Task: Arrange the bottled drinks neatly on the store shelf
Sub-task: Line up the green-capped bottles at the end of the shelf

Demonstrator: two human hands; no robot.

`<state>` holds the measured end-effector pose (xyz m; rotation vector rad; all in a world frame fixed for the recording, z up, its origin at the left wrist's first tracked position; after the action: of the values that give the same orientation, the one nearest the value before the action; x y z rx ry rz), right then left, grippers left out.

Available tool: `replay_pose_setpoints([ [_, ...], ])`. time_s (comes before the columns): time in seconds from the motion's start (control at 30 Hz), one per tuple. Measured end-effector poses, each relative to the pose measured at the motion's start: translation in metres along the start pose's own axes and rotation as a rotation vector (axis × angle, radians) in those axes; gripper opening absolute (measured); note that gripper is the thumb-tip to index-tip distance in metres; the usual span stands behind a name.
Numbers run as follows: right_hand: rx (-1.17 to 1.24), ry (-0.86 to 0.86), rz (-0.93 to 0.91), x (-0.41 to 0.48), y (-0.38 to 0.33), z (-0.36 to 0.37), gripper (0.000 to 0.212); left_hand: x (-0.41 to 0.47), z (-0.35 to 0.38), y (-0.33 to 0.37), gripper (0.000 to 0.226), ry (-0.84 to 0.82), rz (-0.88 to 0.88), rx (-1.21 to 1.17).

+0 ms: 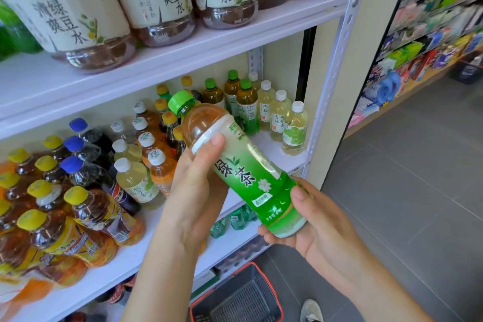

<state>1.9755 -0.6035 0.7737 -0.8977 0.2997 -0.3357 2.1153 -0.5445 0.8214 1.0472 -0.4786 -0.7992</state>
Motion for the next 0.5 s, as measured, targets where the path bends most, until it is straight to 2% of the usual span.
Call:
replay_pose_setpoints([
  [0.07,-0.056,0.021,-0.042,-0.002,-0.003,0.000,0.057,0.000,-0.011,0.005,0.057,0.036,0.016,0.083],
  [0.17,-0.144,0.070,-0.060,-0.004,-0.003,-0.006,0.064,-0.003,-0.024,0.011,0.090,0.061,0.034,0.135],
  [0.2,-0.164,0.078,-0.065,-0.005,-0.002,-0.007,0.065,-0.004,-0.028,0.012,0.093,0.070,0.041,0.154],
  [0.27,-0.186,0.092,-0.084,-0.007,-0.002,-0.010,0.064,-0.006,-0.034,0.012,0.081,0.091,0.051,0.205],
  [0.37,-0.235,0.112,-0.107,-0.010,-0.004,-0.018,0.062,-0.005,-0.044,0.009,0.046,0.168,0.036,0.246],
  [0.5,-0.196,0.078,-0.098,-0.007,-0.009,-0.033,0.054,-0.001,-0.044,0.016,0.035,0.217,0.037,0.285],
])
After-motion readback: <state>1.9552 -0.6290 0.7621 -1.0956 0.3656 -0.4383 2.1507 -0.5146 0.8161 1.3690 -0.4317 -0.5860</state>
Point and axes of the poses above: each hand's wrist, its own x-axis towards the middle knuckle, its own z-axis out of the palm, y = z × x, the point moved 9 cm from there along x, towards the middle knuckle, and after that the axes turned 2 degrees about -y, right-handed, at the moved point
